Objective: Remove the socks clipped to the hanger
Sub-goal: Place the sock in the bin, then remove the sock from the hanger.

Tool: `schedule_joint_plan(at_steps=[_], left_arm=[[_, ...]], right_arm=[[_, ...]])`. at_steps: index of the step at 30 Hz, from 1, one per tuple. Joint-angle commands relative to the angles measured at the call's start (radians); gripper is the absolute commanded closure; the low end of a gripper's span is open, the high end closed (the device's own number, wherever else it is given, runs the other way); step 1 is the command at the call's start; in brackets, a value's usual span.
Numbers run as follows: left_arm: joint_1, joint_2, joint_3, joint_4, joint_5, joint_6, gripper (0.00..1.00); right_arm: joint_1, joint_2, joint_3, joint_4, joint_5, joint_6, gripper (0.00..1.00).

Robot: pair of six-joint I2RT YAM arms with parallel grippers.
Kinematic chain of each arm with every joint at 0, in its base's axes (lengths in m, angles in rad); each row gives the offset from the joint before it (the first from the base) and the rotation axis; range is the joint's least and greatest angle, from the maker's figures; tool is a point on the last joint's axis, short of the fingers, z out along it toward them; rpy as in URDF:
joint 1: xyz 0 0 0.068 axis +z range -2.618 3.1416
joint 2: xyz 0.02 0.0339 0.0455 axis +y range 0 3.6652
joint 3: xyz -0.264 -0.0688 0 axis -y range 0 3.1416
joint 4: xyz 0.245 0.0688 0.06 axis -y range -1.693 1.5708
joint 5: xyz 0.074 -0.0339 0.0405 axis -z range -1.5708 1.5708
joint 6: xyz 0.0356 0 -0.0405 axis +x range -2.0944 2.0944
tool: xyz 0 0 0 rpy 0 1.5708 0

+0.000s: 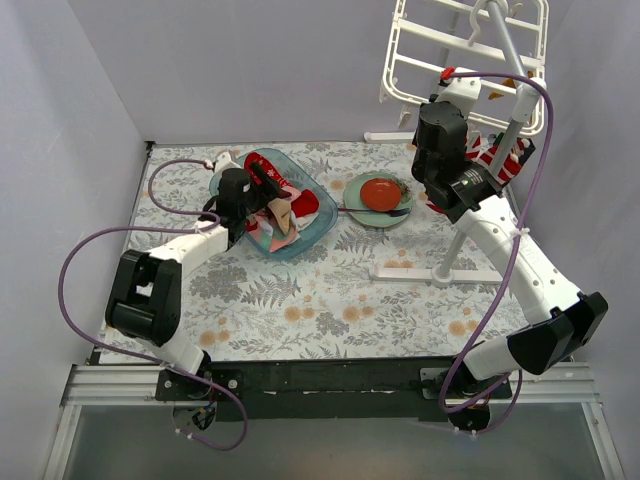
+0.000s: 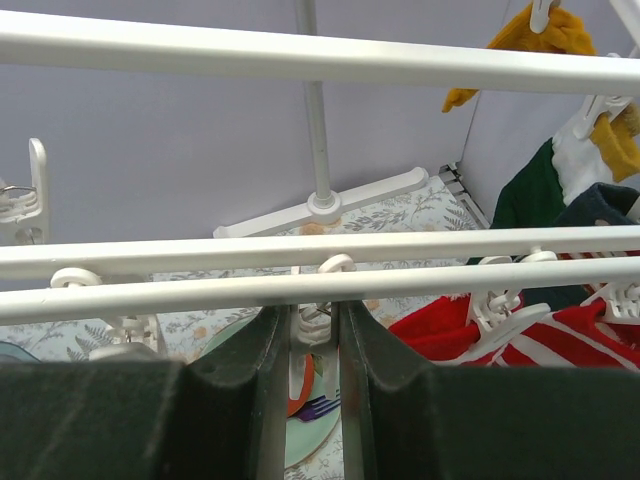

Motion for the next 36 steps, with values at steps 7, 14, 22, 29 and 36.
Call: schedule_joint_plan(at_steps=[7, 14, 22, 29, 36], left_arm=[[0.0, -0.235, 0.051, -0.041, -0.02, 0.103, 0.19], [-0.029, -0.289, 0.051, 0.028, 0.147, 0.159, 0.25], [-0.268, -0.187, 0.076, 0.208, 0.28, 0.197, 0.27], [-0.379, -0.003, 0.178, 0.414, 0.479, 0.248, 0.27], [-0.405, 0.171, 0.298, 0.529, 0.541, 0.234, 0.26]], right_arm=[[0.004, 0.002, 0.042, -0.001, -0.006, -0.017, 0.99], [0.004, 0.004, 0.059, -0.025, -0.015, -0.013, 0.99], [0.004, 0.022, 0.099, -0.111, -0.064, 0.027, 0.99], [0.006, 0.045, 0.15, -0.189, -0.142, 0.067, 0.99], [0.004, 0.054, 0.187, -0.243, -0.221, 0.101, 0.99]])
